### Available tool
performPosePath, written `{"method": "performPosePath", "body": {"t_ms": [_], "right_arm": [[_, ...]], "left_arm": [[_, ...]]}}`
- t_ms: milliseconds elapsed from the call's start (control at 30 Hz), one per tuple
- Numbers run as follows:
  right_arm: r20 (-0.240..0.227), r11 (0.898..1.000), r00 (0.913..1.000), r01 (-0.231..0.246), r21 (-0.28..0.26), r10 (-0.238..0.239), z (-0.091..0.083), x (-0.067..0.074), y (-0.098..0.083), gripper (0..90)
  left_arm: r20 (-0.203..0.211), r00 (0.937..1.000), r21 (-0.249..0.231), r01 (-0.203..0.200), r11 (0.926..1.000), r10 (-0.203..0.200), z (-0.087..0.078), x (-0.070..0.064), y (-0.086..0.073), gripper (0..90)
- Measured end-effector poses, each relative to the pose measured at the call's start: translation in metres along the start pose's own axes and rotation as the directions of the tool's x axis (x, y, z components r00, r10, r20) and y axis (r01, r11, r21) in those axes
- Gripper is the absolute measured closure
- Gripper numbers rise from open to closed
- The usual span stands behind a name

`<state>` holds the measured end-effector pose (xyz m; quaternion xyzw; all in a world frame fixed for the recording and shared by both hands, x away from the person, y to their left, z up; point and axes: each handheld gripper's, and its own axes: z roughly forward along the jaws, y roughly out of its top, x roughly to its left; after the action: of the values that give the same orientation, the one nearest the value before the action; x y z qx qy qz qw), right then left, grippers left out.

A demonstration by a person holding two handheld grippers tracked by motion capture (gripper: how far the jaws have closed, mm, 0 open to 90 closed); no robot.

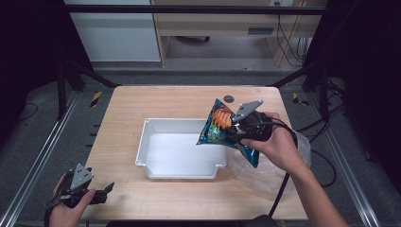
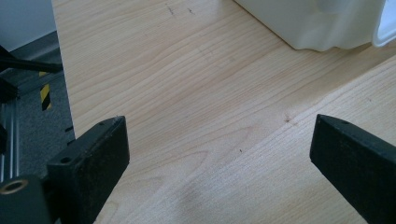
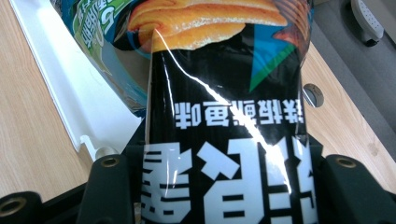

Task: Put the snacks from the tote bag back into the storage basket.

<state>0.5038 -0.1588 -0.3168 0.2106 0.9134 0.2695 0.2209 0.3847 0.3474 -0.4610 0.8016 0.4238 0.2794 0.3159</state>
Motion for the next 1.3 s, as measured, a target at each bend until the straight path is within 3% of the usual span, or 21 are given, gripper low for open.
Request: {"method": "performPosePath", "body": {"t_ms": [567, 1300], "right_arm": [[-0.017, 0.999, 0.9985, 0.052, -0.002, -0.052, 0.011, 0.009, 0.016, 43.1], [-0.043, 0.996, 0.9955, 0.084, -0.024, -0.085, 0.032, 0.021, 0.039, 43.3]], "left_arm": [[-0.001, 1.0000, 0.000, -0.003, 1.0000, 0.003, 0.000, 0.001, 0.000, 4.3], [-0.003, 1.0000, -0.003, 0.001, 1.0000, -0.001, 0.000, 0.001, 0.000, 4.4]]}}
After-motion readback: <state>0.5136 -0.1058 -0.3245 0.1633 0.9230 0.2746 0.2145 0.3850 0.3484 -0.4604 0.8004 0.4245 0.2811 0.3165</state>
